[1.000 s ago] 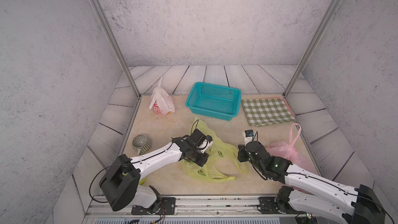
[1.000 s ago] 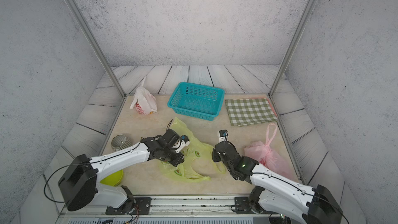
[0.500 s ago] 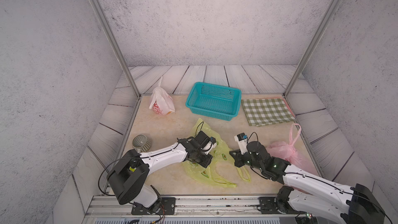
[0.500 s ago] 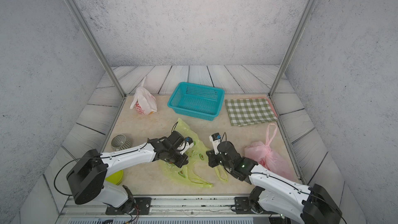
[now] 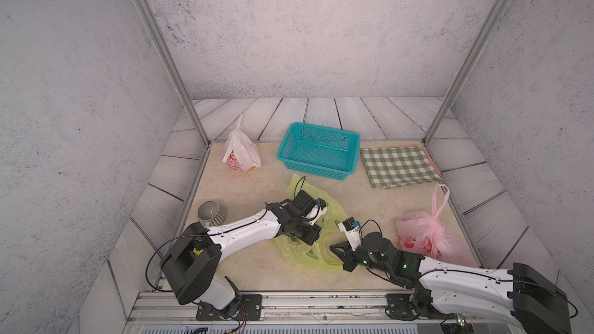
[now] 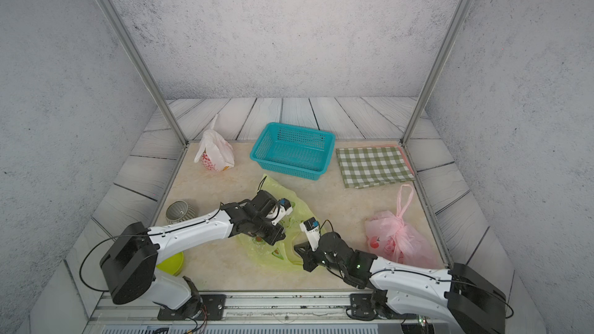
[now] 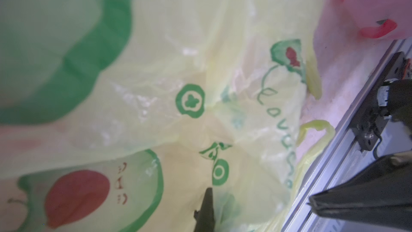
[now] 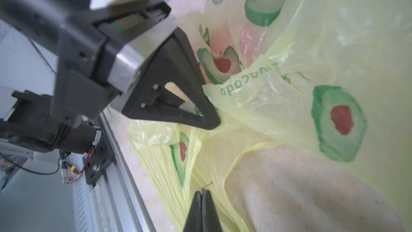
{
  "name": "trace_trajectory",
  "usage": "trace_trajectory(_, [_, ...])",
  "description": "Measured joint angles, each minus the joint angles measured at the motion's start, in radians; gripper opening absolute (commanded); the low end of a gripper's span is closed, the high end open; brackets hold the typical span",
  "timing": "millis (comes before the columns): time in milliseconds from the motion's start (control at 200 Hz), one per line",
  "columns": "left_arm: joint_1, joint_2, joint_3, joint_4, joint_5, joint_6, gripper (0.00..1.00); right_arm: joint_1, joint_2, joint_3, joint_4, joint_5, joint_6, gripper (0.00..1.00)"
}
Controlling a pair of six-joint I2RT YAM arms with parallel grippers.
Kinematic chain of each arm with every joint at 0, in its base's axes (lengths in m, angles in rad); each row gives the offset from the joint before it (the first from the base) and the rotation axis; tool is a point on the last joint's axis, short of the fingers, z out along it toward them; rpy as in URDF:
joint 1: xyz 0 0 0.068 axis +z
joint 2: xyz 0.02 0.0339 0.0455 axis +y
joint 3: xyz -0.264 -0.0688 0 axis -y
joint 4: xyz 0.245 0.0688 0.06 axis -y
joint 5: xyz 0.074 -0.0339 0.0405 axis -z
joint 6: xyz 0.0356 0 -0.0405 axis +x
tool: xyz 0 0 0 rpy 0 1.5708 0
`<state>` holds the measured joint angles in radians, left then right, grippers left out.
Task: Untie the knot of a plastic bag & take out the apple
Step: Untie the plastic bag at the center of the board.
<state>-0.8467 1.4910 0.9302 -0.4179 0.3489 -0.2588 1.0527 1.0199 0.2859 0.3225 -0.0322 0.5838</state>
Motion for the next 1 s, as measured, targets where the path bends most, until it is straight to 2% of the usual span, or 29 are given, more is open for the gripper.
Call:
trace_trajectory(180, [0.0,-0.002,0.004,-0.004,0.0,0.0,0.0,0.0,0.141,0.0,0.107,0.045,0.03,0.0])
trace_trajectory(450, [0.0,0.002,-0.012,0.004,0.01,-0.003,0.0,0.0,0.273,0.039,0.201,0.113,0.045,0.0])
trace_trajectory(881, [0.001,0.002,-0.015,-0.008,-0.001,-0.001,0.0,0.0,0.613,0.107,0.377,0.117,0.102,0.0])
trace_trajectory(1001, [0.013,-0.002,0.005,-0.051,-0.022,0.015,0.0,0.0,0.641,0.097,0.424,0.137,0.138,0.0])
